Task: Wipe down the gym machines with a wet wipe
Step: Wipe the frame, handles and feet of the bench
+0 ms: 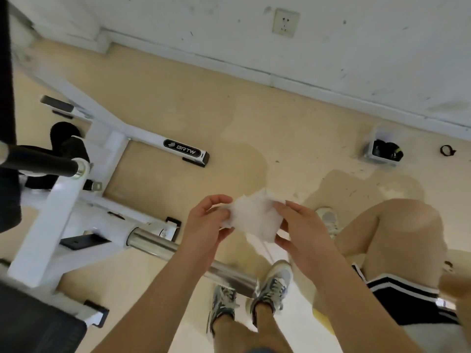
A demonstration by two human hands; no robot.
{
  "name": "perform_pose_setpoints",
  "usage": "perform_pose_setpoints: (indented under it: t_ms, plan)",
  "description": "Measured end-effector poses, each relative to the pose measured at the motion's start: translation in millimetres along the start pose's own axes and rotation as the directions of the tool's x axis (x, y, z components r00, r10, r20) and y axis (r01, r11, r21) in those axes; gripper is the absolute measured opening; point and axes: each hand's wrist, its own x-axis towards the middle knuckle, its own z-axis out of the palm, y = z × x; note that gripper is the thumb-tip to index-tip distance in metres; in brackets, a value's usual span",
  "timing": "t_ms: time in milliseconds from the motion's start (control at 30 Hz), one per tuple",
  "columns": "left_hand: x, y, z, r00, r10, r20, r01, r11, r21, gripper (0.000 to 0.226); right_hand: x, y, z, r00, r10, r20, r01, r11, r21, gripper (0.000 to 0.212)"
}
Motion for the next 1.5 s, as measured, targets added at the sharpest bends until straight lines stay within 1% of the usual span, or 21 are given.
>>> perform_pose_setpoints:
  t_ms: [167,333,400,433,500,533,567,667,767,800,867,967,1033,1067,1133,1200,1300,1367,1400,1433,1500]
  plan:
    - [4.1,9.9,2.4,0.999,0.029,-0.037,-0.027,0.997,0.07,0.05,8.9,-30.4,-0.5,0.998,0.057,0.04,-0.063,0.984,0.168,0.018]
    - [8.2,30.5,-9.0,0.992,0.101,-0.076,-0.064,0.921,0.385,0.034,24.7,-53.4,26.9,0.996,-0.023,0.091,0.01,0.989,0.145,0.037]
    - [13.0,39.4,-19.2,0.994,0.11,-0.013,-0.091,0.872,0.48,0.041,32.2,-65.1,39.2,0.99,-0.045,0.136,0.031,0.994,0.103,0.047]
    - [16.2,42.5,-25.5,0.992,0.121,0.047,-0.124,0.773,0.622,0.052,36.2,-70.7,45.4,0.987,-0.044,0.157,0.031,0.996,0.084,0.049]
    - [25.2,46.2,-34.7,0.972,0.124,0.2,-0.235,0.456,0.858,0.077,47.1,-83.3,58.1,0.982,-0.03,0.187,0.017,0.997,0.07,0.046]
    - [30.6,48.0,-36.3,0.959,0.13,0.25,-0.281,0.366,0.887,0.086,52.9,-91.2,65.3,0.98,-0.015,0.198,0.0,0.997,0.073,0.041]
    - [34.9,51.2,-34.3,0.95,0.147,0.275,-0.31,0.348,0.885,0.092,58.7,-98.8,72.8,0.978,0.004,0.209,-0.021,0.997,0.078,0.035]
    - [62.8,61.0,-25.8,0.942,0.248,0.225,-0.326,0.523,0.787,0.086,85.3,-120.0,98.8,0.965,0.081,0.251,-0.091,0.996,0.026,0.02]
    - [107.3,74.0,-22.3,0.951,0.307,-0.024,-0.251,0.818,0.518,0.04,125.0,-136.0,129.4,0.95,0.154,0.273,-0.139,0.988,-0.073,0.018]
    - [125.9,80.3,-23.9,0.955,0.264,-0.132,-0.199,0.906,0.375,0.025,141.3,-140.1,140.0,0.948,0.171,0.27,-0.144,0.983,-0.117,0.019]
    - [151.0,93.6,-32.3,0.948,0.134,-0.287,-0.096,0.985,0.143,0.013,166.9,-144.1,160.4,0.941,0.23,0.249,-0.185,0.964,-0.19,0.022]
    - [175.3,114.6,-49.7,0.954,0.031,-0.3,-0.052,0.997,-0.06,0.011,196.8,-152.6,186.1,0.902,0.283,0.327,-0.197,0.942,-0.271,0.032]
    - [193.4,120.9,-62.2,0.972,0.037,-0.231,-0.047,0.998,-0.039,0.039,211.5,-155.2,206.8,0.857,0.323,0.401,-0.141,0.896,-0.421,0.04]
    - [202.4,123.0,-65.9,0.975,0.065,-0.214,-0.054,0.997,0.056,0.047,217.7,-155.9,215.7,0.843,0.332,0.423,-0.102,0.871,-0.481,0.041]
    - [218.8,129.2,-68.0,0.952,0.12,-0.281,-0.067,0.979,0.192,0.036,227.7,-159.0,232.0,0.86,0.317,0.399,-0.055,0.836,-0.546,0.035]
    - [232.2,140.7,-71.1,0.906,0.087,-0.415,-0.04,0.992,0.121,0.017,238.7,-163.2,248.6,0.906,0.246,0.344,0.03,0.775,-0.632,0.022]
    - [247.9,159.8,-85.3,0.839,-0.023,-0.544,-0.031,0.995,-0.091,0.018,260.6,-164.8,272.4,0.922,0.049,0.385,0.306,0.52,-0.798,0.001]
    - [257.9,169.1,-95.4,0.817,-0.056,-0.574,-0.052,0.984,-0.171,0.014,276.1,-166.6,287.9,0.867,-0.033,0.497,0.482,0.303,-0.822,0.013]
    - [263.6,171.9,-98.7,0.813,-0.061,-0.579,-0.074,0.976,-0.206,0.012,285.1,-170.0,296.2,0.835,-0.053,0.548,0.543,0.246,-0.803,0.015]
    - [269.4,173.0,-100.8,0.807,-0.066,-0.587,-0.092,0.968,-0.234,0.013,293.7,-174.5,304.7,0.817,-0.05,0.574,0.567,0.243,-0.787,0.014]
    - [287.4,168.4,-105.1,0.791,-0.062,-0.609,-0.138,0.951,-0.277,0.02,314.4,-183.0,322.1,0.82,0.041,0.571,0.52,0.363,-0.773,0.016]
